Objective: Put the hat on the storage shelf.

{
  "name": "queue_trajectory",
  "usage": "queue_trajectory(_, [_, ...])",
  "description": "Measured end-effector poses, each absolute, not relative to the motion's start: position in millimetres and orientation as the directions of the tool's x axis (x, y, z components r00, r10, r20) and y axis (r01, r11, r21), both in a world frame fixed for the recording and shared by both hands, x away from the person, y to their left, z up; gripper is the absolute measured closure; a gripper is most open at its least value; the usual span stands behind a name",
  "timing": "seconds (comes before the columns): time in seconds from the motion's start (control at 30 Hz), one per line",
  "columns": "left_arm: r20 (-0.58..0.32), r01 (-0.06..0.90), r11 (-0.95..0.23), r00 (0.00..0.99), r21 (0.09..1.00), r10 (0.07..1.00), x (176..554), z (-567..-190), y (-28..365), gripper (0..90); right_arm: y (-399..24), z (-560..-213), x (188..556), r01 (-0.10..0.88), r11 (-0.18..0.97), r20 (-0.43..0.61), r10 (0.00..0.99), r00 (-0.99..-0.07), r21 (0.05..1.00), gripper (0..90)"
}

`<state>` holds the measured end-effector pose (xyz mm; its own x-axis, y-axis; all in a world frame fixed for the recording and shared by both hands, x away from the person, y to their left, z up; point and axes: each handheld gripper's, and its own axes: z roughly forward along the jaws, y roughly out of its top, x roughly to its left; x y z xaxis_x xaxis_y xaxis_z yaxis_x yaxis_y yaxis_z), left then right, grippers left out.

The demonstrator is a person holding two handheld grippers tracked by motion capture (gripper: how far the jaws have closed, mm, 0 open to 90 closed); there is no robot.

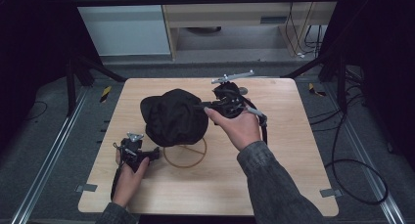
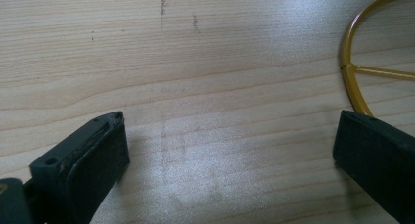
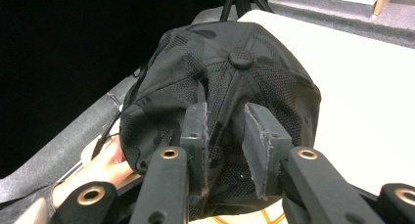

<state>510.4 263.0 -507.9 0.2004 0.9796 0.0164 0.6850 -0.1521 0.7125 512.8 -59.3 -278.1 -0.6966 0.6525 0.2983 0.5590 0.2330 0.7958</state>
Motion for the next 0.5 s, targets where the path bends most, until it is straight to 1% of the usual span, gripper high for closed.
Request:
queue_trajectory(0.23, [0.016,0.685,-0.152,0.2,0.713,0.98,510.5,-507.9,262.9,0.0,-61.7,-273.6,510.9,0.555,0.231,0.297,0.651,-0.698,0.799,69.6])
queue_trajectory(0.43, [0.016,0.685,-0.152,0.2,0.712,0.98,510.5,-507.9,263.0,0.0,-65.3,-271.5,510.5,0.55,0.228,0.29,0.656,-0.697,0.804,64.6])
queue_trajectory(0.5, [0.016,0.685,-0.152,0.2,0.712,0.98,510.5,-507.8,263.0,0.0,-66.8,-270.4,510.2,0.544,0.227,0.286,0.657,-0.698,0.808,61.7])
